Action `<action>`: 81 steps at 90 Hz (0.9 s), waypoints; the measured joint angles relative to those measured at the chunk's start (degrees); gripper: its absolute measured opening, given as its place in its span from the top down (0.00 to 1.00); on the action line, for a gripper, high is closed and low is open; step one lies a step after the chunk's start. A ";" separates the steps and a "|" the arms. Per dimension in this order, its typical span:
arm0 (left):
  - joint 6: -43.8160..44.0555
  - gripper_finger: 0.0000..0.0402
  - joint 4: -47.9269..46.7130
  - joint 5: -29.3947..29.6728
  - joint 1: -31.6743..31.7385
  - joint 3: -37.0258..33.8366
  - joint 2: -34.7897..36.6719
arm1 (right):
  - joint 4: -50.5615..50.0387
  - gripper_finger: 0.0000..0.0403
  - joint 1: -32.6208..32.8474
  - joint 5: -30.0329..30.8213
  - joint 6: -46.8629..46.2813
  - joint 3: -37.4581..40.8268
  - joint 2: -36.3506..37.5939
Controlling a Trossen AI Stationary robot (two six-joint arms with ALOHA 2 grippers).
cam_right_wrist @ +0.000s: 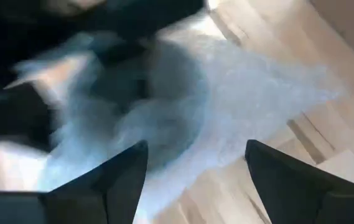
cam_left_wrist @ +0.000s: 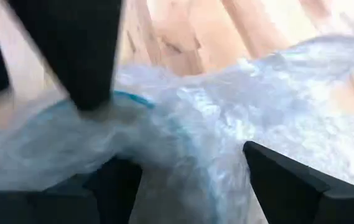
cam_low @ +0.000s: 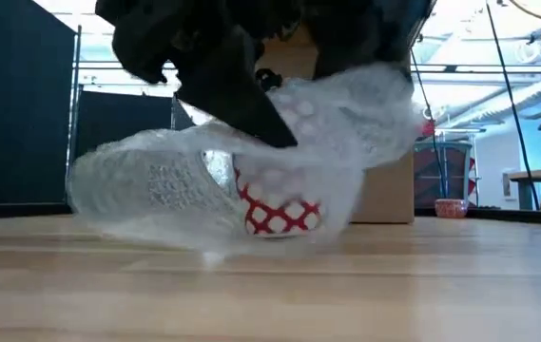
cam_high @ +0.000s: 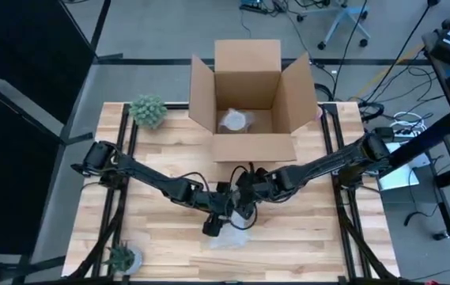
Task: Wrap mug
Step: Wrap the red mug with the bubble wrap
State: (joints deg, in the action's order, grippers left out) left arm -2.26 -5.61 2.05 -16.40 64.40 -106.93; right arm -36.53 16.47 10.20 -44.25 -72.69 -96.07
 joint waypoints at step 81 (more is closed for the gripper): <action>-0.04 0.34 0.25 -0.52 -0.11 -0.18 0.17 | 16.67 0.36 5.44 6.10 36.35 -0.01 -6.11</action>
State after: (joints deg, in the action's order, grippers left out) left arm -2.31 -5.36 1.52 -16.51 64.23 -106.76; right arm -19.86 21.91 16.30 -7.90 -72.71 -102.18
